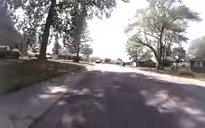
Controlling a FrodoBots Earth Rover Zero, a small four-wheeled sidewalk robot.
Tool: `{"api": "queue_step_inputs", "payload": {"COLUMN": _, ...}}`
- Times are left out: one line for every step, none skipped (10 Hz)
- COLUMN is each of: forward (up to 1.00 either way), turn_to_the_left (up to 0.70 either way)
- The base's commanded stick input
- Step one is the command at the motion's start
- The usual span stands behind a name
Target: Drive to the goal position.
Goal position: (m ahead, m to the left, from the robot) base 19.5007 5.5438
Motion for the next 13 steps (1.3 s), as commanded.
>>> {"api": "queue_step_inputs", "payload": {"forward": 1.0, "turn_to_the_left": 0.0}}
{"api": "queue_step_inputs", "payload": {"forward": 1.0, "turn_to_the_left": 0.0}}
{"api": "queue_step_inputs", "payload": {"forward": 1.0, "turn_to_the_left": 0.0}}
{"api": "queue_step_inputs", "payload": {"forward": 1.0, "turn_to_the_left": 0.0}}
{"api": "queue_step_inputs", "payload": {"forward": 1.0, "turn_to_the_left": 0.0}}
{"api": "queue_step_inputs", "payload": {"forward": 1.0, "turn_to_the_left": 0.0}}
{"api": "queue_step_inputs", "payload": {"forward": 1.0, "turn_to_the_left": 0.0}}
{"api": "queue_step_inputs", "payload": {"forward": 1.0, "turn_to_the_left": 0.0}}
{"api": "queue_step_inputs", "payload": {"forward": 1.0, "turn_to_the_left": 0.0}}
{"api": "queue_step_inputs", "payload": {"forward": 1.0, "turn_to_the_left": 0.0}}
{"api": "queue_step_inputs", "payload": {"forward": 1.0, "turn_to_the_left": 0.0}}
{"api": "queue_step_inputs", "payload": {"forward": 1.0, "turn_to_the_left": 0.0}}
{"api": "queue_step_inputs", "payload": {"forward": 1.0, "turn_to_the_left": 0.0}}
